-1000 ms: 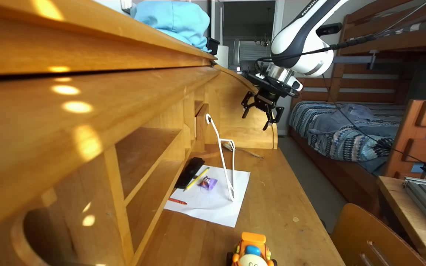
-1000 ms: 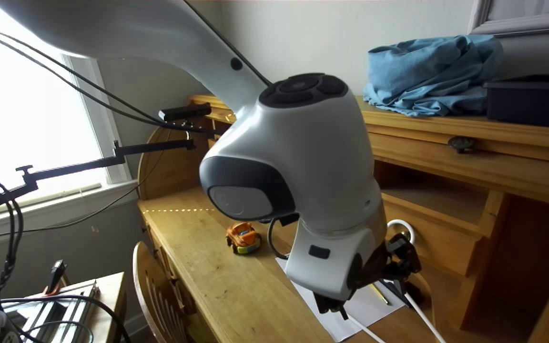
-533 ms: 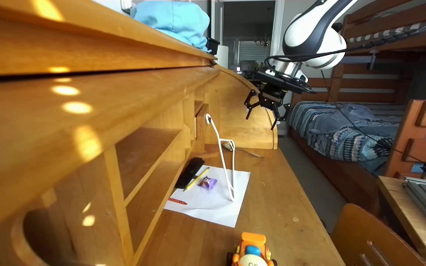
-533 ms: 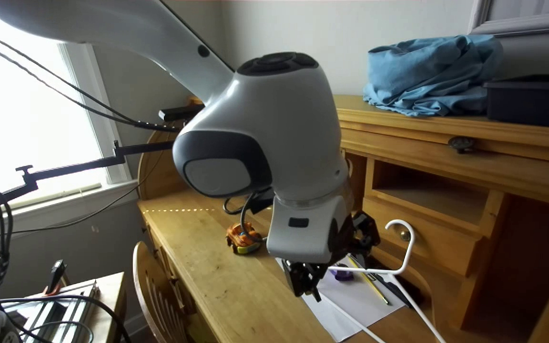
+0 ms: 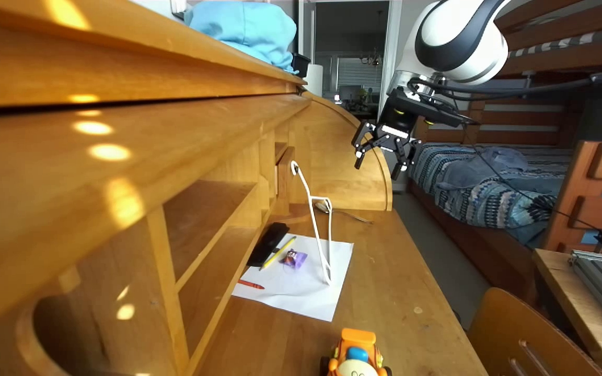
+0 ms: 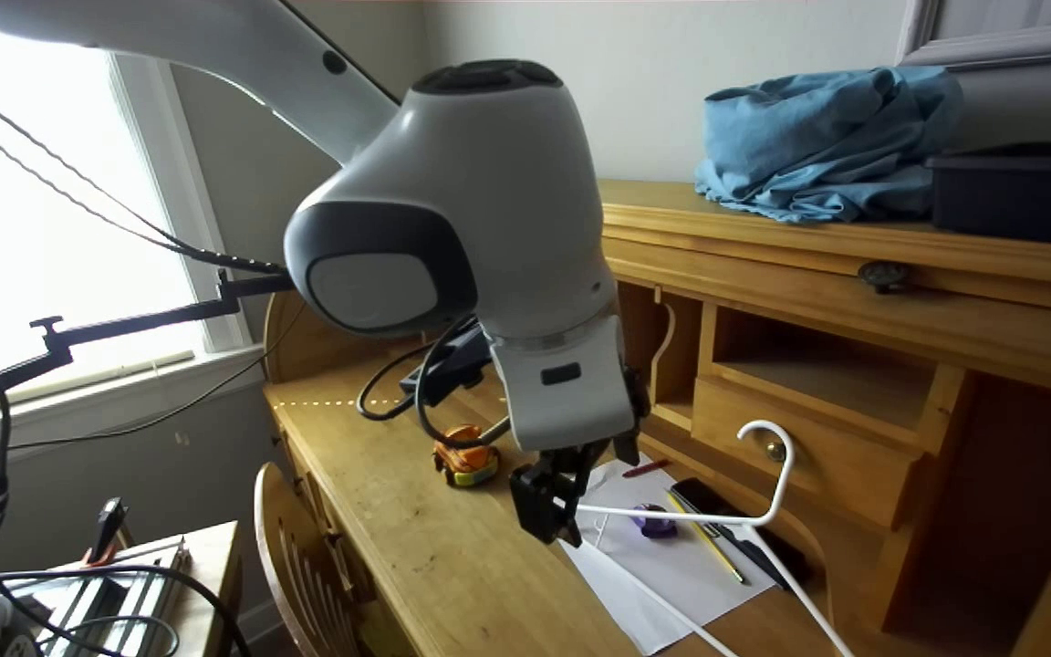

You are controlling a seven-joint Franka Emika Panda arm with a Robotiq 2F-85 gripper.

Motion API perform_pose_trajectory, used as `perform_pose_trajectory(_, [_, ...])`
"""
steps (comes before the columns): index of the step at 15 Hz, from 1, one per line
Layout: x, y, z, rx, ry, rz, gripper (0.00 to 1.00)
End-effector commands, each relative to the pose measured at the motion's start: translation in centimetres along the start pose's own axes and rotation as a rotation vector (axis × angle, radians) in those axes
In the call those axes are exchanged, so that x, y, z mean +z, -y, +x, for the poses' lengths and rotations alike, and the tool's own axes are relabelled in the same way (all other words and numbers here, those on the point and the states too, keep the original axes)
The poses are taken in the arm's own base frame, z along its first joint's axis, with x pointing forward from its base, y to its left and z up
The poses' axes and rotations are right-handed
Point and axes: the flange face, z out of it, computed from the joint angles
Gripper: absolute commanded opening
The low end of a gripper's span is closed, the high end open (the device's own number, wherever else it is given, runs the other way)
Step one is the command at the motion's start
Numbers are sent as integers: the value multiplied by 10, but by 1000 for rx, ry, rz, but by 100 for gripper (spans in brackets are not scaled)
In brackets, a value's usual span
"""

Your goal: Pick up and hang the clothing hanger on the desk

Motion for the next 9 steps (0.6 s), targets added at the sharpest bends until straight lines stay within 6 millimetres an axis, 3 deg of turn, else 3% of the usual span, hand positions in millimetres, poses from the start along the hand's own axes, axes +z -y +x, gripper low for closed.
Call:
perform_pose_trajectory(1, [-15,-9,-15,-174,56,-19,100])
perform_pose_trajectory(9, [-19,-9,-26,-383,87,-103,100])
